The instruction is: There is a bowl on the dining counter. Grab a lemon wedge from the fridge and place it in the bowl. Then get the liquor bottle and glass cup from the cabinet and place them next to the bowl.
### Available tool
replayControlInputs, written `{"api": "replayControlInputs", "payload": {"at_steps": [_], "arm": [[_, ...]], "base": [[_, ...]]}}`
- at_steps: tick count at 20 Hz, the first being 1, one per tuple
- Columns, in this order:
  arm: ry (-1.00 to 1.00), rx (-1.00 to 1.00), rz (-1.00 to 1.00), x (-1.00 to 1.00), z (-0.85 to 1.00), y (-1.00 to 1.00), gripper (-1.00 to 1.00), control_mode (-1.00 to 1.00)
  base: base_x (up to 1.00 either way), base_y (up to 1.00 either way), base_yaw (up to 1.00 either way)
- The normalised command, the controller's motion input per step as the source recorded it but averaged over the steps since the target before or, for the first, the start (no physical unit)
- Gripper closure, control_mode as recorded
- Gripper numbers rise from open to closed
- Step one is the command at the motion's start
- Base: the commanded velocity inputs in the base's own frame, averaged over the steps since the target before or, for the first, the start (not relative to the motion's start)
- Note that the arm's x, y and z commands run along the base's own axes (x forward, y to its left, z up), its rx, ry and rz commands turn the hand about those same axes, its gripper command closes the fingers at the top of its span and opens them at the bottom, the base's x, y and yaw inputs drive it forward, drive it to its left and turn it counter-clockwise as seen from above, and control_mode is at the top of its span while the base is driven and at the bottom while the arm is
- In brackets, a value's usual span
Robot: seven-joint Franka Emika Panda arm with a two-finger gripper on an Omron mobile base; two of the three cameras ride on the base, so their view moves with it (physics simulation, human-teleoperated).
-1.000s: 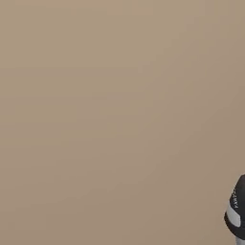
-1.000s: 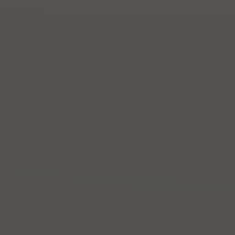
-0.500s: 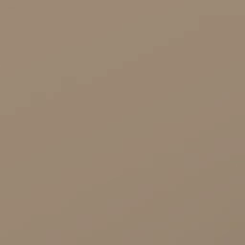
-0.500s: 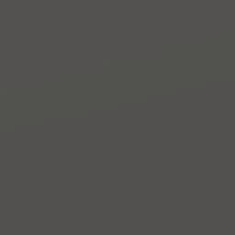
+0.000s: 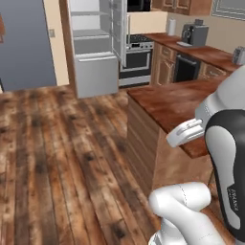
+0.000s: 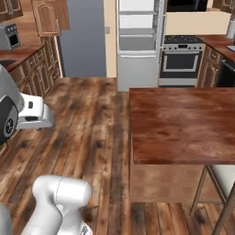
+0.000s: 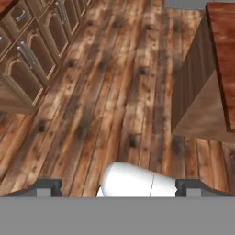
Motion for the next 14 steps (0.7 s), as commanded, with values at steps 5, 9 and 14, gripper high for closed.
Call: {"api": "replayControlInputs", "payload": {"at_steps": [5, 9, 14], "arm": [[0.00, 0.00, 0.00, 0.00, 0.00, 0.00, -1.00, 1.00], [0.00, 0.00, 0.00, 0.00, 0.00, 0.00, -1.00, 1.00], [0.00, 0.00, 0.00, 0.00, 0.00, 0.00, -1.00, 1.00]], "base": [[1.00, 0.99, -0.15], [1.00, 0.85, -0.14], [1.00, 0.61, -0.05]]}}
